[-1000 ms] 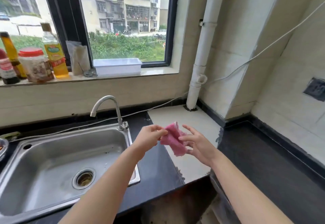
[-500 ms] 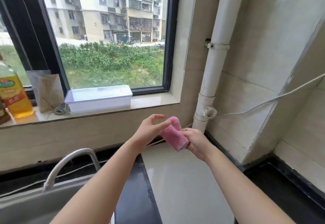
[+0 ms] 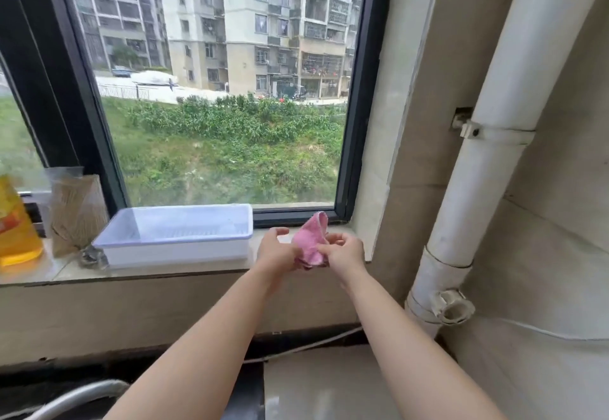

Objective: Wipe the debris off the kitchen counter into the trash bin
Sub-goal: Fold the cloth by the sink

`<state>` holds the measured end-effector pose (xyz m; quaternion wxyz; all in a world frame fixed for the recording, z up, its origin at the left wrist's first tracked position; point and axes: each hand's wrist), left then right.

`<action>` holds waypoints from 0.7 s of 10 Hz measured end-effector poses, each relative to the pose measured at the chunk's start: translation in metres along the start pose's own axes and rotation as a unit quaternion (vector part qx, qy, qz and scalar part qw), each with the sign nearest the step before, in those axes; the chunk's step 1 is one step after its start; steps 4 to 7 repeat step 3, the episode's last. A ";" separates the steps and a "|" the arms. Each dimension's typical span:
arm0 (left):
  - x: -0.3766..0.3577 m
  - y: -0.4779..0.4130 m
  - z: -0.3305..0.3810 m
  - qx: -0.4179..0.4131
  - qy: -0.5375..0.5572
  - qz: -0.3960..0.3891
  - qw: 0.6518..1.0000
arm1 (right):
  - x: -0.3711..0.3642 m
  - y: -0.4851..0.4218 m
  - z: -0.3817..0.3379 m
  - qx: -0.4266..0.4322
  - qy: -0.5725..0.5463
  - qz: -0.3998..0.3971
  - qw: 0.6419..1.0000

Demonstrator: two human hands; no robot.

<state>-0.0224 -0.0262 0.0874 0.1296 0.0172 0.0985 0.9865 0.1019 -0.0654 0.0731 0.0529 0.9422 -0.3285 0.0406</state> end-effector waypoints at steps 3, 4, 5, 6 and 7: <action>-0.003 -0.040 -0.037 -0.164 -0.342 0.035 0.925 | -0.002 -0.044 0.021 0.050 0.273 -0.052 0.959; -0.003 -0.040 -0.037 -0.164 -0.342 0.035 0.925 | -0.002 -0.044 0.021 0.050 0.273 -0.052 0.959; -0.003 -0.040 -0.037 -0.164 -0.342 0.035 0.925 | -0.002 -0.044 0.021 0.050 0.273 -0.052 0.959; -0.003 -0.040 -0.037 -0.164 -0.342 0.035 0.925 | -0.002 -0.044 0.021 0.050 0.273 -0.052 0.959; -0.003 -0.040 -0.037 -0.164 -0.342 0.035 0.925 | -0.002 -0.044 0.021 0.050 0.273 -0.052 0.959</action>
Point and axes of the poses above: each hand's wrist, its own y-axis away from the middle knuckle, its own x-axis out of the back of the hand, z = x × y
